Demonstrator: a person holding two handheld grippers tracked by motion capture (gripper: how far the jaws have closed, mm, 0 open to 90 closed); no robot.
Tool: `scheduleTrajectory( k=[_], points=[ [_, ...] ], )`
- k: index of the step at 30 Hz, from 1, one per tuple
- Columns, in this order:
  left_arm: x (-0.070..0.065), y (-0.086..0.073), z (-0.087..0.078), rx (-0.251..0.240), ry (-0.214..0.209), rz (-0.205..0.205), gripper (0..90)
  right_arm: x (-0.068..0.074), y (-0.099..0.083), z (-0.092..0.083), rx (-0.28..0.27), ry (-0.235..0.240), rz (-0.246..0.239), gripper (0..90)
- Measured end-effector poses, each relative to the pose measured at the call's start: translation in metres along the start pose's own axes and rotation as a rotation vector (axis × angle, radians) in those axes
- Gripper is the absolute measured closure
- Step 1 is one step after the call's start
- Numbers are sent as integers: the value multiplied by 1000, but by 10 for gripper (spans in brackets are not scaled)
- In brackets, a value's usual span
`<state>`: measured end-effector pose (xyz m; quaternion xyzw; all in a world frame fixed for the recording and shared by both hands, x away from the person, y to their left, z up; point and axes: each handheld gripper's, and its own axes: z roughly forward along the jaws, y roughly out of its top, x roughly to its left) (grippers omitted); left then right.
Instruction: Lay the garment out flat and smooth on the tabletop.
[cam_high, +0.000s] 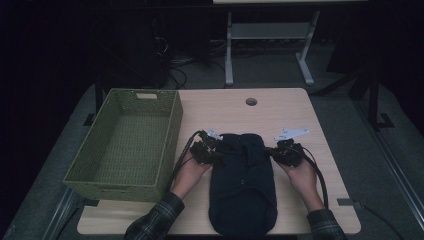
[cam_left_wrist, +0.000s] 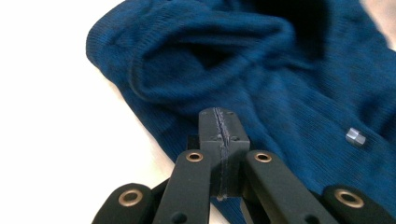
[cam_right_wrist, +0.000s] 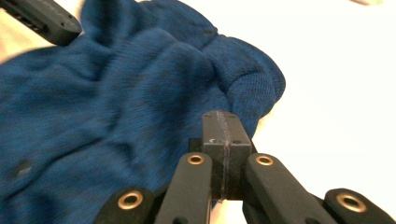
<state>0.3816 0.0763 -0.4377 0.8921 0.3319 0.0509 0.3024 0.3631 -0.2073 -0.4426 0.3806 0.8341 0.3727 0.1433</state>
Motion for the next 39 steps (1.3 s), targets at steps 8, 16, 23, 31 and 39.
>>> scheduleTrajectory(
  k=[8, 16, 23, 31, 39],
  points=[
    [2, -4, 12, 73, 15, 29, 900, 0, -5, 26, 112, -40, -22, 900],
    [-10, -10, 7, 98, 39, 55, 900, -3, -12, 17, 125, -45, -20, 900],
    [-26, -22, 1, 107, -21, 66, 900, 4, -18, 10, 137, -26, -47, 900],
    [-27, -25, -1, 105, -64, 54, 900, 7, -19, 6, 148, -15, -53, 900],
    [-12, -9, -15, 60, -76, 59, 793, 2, -12, -2, 108, -2, -45, 804]
  ],
)
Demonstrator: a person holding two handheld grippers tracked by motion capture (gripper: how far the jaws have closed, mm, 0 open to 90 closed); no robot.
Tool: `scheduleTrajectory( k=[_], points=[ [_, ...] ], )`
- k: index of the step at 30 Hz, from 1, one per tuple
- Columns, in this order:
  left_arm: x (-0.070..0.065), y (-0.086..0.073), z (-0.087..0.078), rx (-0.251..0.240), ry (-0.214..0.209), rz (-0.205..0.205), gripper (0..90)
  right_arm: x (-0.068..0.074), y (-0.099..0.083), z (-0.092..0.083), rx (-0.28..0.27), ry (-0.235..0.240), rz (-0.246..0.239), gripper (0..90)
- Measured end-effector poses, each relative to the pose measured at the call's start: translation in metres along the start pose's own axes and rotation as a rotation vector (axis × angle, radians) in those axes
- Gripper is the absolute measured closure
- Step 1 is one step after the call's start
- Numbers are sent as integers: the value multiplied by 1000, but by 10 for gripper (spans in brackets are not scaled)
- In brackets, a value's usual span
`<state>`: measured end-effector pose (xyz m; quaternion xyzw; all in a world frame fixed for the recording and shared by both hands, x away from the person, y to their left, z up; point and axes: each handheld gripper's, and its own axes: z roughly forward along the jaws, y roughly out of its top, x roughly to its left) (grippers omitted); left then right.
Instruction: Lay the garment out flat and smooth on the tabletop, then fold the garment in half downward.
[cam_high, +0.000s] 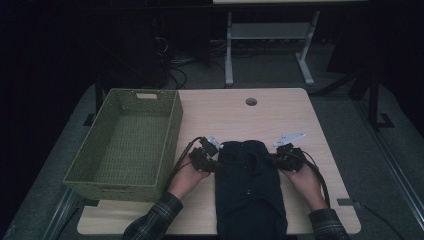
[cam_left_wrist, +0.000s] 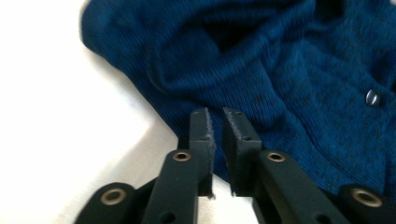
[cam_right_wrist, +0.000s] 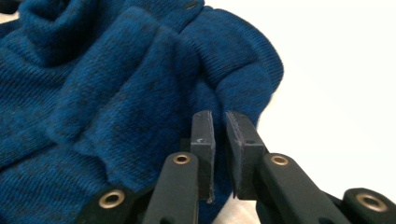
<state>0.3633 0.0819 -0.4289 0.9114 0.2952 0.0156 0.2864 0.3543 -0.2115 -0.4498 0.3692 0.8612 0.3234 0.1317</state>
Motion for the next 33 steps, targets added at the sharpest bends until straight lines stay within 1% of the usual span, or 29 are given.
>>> scheduleTrajectory(
  k=[2, 3, 4, 6, 7, 8, 9, 10, 11, 12, 13, 14, 16, 17, 18, 19, 21, 22, 24, 26, 28, 30, 31, 33],
  points=[
    [2, 4, -2, -2, 4, 3, 768, -3, 2, -1, -9, 0, 5, 780],
    [4, 5, -4, -11, 5, 2, 744, -5, 4, -2, 1, 6, 10, 759],
    [7, 7, -5, -11, 6, 2, 709, -7, 6, -4, -5, 3, 7, 752],
    [11, 11, -8, -16, 12, 0, 687, -10, 9, -7, -27, 0, 6, 746],
    [13, 13, -10, -30, 16, -9, 672, -13, 11, -7, -23, 13, 18, 726],
    [16, 15, -11, -40, 14, -19, 665, -15, 13, -6, -13, 12, 21, 722],
    [18, 16, -12, -38, 16, -15, 661, -17, 15, -6, -13, 9, 20, 720],
    [20, 18, -13, -43, 17, -17, 654, -18, 16, -6, -14, 14, 24, 716],
    [22, 20, -14, -50, 23, -19, 651, -19, 17, -7, -31, 10, 20, 716],
    [24, 22, -15, -61, 28, -18, 650, -21, 19, -7, -37, 17, 23, 713],
    [26, 24, -16, -70, 33, -25, 645, -22, 21, -7, -23, 21, 30, 703],
    [28, 26, -17, -75, 36, -28, 643, -23, 23, -7, -25, 15, 29, 703],
    [32, 29, -18, -87, 45, -28, 631, -26, 28, -8, -42, 19, 26, 700],
    [34, 31, -18, -90, 43, -33, 627, -28, 29, -9, -56, 24, 31, 699],
    [36, 32, -17, -91, 46, -40, 623, -30, 31, -8, -45, 35, 46, 689],
    [37, 33, -15, -92, 54, -40, 611, -31, 33, -7, -40, 29, 41, 688],
    [42, 34, -11, -100, 64, -48, 602, -33, 36, -5, -44, 34, 45, 683],
    [44, 35, -9, -97, 65, -52, 597, -34, 37, -4, -48, 30, 40, 680],
    [47, 35, -4, -92, 78, -56, 578, -35, 38, -1, -58, 34, 49, 661],
    [52, 36, 2, -88, 78, -67, 569, -36, 38, 3, -52, 37, 55, 654],
    [56, 36, 7, -79, 87, -71, 564, -36, 37, 7, -52, 40, 59, 646],
    [58, 36, 12, -87, 76, -79, 558, -37, 37, 10, -55, 43, 67, 637],
    [59, 36, 14, -83, 70, -77, 556, -37, 37, 11, -52, 43, 66, 637],
    [60, 36, 19, -74, 73, -73, 548, -38, 38, 13, -58, 41, 70, 634]
  ],
)
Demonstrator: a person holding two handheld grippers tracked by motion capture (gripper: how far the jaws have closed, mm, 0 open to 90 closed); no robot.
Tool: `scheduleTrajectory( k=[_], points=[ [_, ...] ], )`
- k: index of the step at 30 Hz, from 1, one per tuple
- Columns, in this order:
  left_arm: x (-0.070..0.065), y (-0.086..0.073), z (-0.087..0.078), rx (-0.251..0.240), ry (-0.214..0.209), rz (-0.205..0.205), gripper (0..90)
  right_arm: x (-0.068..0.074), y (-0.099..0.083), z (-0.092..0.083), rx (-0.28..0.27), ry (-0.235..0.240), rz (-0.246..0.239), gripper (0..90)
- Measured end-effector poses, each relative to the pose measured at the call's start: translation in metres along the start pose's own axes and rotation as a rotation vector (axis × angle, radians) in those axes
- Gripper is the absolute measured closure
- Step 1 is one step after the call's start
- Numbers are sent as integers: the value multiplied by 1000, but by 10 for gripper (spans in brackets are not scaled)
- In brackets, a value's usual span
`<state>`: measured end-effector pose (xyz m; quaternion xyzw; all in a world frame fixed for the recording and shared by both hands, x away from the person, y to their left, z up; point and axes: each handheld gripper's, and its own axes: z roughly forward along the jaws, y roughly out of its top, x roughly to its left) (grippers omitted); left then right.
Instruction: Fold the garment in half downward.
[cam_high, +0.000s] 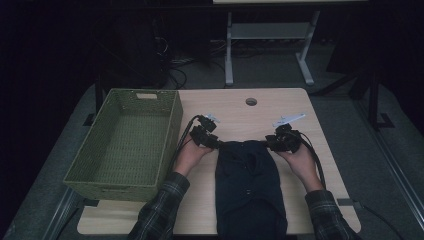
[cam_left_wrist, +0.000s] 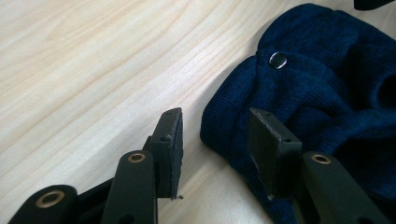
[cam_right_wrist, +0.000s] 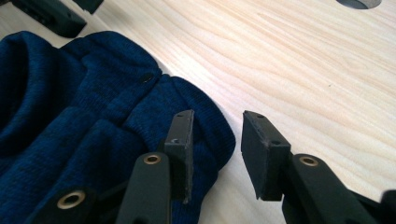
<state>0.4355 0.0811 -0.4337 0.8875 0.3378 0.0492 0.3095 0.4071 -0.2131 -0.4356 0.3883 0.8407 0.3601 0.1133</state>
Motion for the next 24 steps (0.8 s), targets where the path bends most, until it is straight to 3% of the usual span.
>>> scheduleTrajectory(
  k=[6, 10, 16, 24],
  points=[
    [3, -2, 12, 26, -16, 0, 525, -7, -2, 9, -19, 5, 39, 622],
    [1, -4, 19, 51, -14, 23, 513, -9, -5, 19, -10, 8, 48, 623],
    [0, -6, 21, 37, -9, 58, 524, -9, -9, 28, 19, 17, 35, 619],
    [1, -10, 22, 1, -23, 73, 543, -7, -12, 33, 36, 36, 37, 632]
  ],
)
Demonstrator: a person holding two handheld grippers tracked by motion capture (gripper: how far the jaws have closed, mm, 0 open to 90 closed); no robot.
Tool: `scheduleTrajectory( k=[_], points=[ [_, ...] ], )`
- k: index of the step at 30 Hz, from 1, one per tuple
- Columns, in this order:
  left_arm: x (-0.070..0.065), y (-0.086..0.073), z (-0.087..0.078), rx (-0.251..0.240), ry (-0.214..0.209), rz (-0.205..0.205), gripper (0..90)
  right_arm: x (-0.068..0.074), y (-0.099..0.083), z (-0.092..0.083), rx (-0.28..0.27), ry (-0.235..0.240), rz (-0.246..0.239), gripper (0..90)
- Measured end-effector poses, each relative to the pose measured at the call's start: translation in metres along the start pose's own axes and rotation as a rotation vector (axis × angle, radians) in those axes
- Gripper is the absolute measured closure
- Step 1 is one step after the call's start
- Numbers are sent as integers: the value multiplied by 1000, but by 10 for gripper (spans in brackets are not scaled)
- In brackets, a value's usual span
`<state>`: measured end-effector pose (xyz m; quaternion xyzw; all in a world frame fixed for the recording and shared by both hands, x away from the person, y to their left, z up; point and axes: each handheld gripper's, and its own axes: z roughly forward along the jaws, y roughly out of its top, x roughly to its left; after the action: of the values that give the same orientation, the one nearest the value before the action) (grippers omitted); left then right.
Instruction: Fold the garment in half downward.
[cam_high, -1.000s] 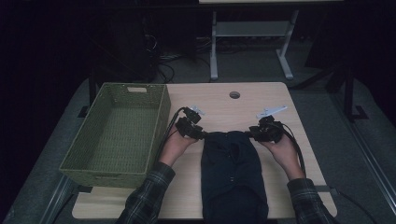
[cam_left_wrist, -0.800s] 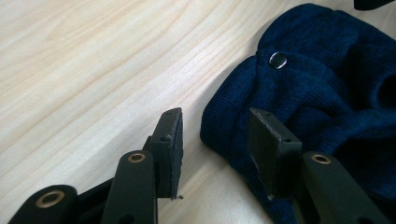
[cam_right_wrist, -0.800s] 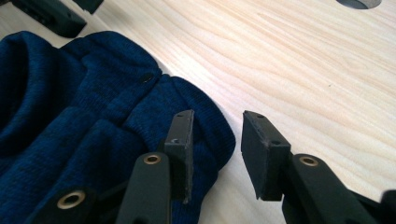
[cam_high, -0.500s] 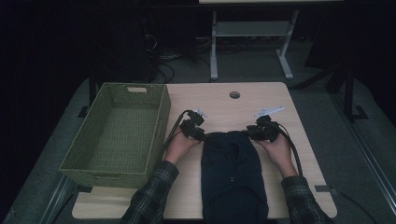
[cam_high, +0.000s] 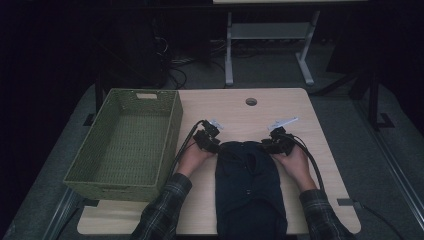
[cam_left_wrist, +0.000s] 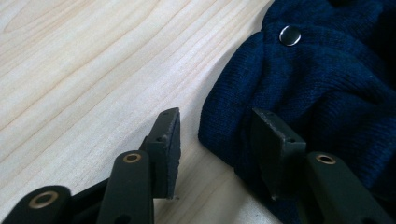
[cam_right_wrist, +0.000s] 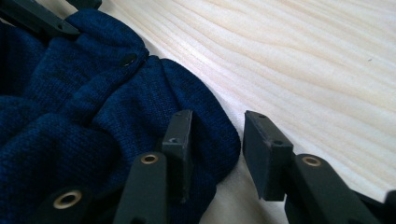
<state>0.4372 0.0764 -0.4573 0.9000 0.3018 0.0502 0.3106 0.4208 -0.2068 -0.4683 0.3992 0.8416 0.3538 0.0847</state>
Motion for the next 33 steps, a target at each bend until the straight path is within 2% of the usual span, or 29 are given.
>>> scheduleTrajectory(
  k=[4, 9, 13, 18, 24, 26, 28, 30, 33],
  points=[
    [0, 0, 0, -9, -21, -12, 622, 1, 0, 0, 3, 12, 7, 678],
    [0, 0, 0, 4, -35, -16, 698, 0, 0, 0, 7, 40, 29, 753],
    [-2, 1, 0, 3, -33, -29, 754, 3, 1, 0, 10, 32, 21, 814],
    [-2, 4, -3, 15, -17, -49, 795, 6, 3, -2, 8, 9, 1, 835],
    [-1, 9, -12, -32, 6, -56, 800, 7, 8, -11, -28, -11, -16, 837],
    [-1, 13, -18, -65, 15, -52, 801, 7, 10, -16, -54, -18, -11, 837],
    [-1, 17, -22, -73, 20, -53, 802, 6, 12, -20, -72, -19, 0, 837],
    [-1, 22, -27, -85, 38, -45, 802, 6, 18, -25, -71, -24, -13, 837],
    [0, 28, -35, -113, 43, -49, 802, 7, 26, -33, -93, -39, -23, 837]
  ],
)
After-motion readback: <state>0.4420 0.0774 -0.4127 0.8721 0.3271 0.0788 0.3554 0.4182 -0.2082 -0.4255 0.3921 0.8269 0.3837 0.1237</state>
